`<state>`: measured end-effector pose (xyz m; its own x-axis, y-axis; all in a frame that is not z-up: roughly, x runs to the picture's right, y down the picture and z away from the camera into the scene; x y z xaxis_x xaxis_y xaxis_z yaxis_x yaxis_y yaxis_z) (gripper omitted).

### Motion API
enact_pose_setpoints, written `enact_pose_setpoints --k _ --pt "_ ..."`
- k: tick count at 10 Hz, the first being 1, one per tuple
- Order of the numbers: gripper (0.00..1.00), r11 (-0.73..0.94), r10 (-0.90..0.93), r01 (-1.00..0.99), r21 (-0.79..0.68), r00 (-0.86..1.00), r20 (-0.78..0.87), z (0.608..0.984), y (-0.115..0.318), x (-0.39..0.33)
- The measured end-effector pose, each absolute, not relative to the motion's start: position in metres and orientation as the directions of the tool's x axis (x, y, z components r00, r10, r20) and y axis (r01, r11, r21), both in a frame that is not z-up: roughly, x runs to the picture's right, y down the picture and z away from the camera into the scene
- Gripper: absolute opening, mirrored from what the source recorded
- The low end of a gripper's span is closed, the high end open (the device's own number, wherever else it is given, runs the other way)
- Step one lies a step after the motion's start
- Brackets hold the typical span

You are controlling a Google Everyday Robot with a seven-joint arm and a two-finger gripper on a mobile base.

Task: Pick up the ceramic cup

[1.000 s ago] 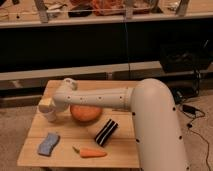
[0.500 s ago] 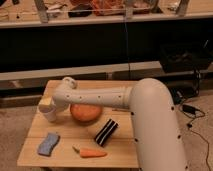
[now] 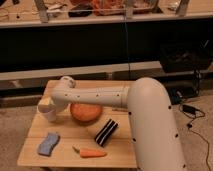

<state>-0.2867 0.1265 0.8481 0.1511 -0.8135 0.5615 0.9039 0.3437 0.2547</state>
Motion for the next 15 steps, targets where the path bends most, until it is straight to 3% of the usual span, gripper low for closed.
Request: enact_pose_setpoints --k 6,15 --pt "0.01 0.303 -0.848 0.917 0.26 0.135 0.512 0.8 0.089 -0.278" --pt "0.01 0.339 -0.861 0.853 0.397 0.112 0.495 0.798 0.088 -0.26"
